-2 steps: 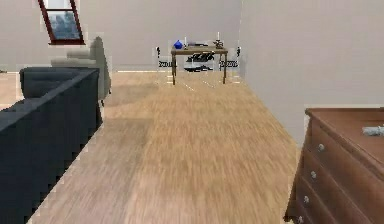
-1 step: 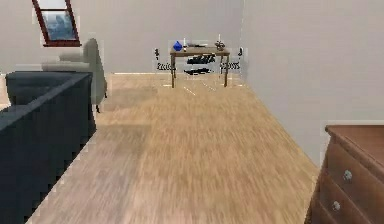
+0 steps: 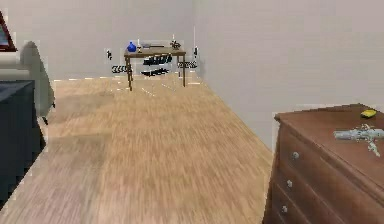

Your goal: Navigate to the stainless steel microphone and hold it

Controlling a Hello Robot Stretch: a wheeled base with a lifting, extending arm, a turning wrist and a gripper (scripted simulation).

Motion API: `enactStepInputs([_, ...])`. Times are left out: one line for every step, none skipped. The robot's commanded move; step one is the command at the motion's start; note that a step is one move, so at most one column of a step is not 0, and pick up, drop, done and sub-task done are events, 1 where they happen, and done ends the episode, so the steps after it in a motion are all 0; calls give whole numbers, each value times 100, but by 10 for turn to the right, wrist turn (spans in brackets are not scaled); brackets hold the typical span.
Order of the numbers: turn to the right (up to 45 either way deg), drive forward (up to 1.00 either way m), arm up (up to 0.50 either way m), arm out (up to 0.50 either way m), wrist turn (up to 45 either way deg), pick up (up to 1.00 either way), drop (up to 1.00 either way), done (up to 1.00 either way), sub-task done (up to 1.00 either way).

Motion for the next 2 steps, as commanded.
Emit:
enactStepInputs([0, 65, 0, 0, 0, 0, 0, 0, 0])
enactStepInputs([0, 0, 50, 0, 0, 0, 0, 0, 0])
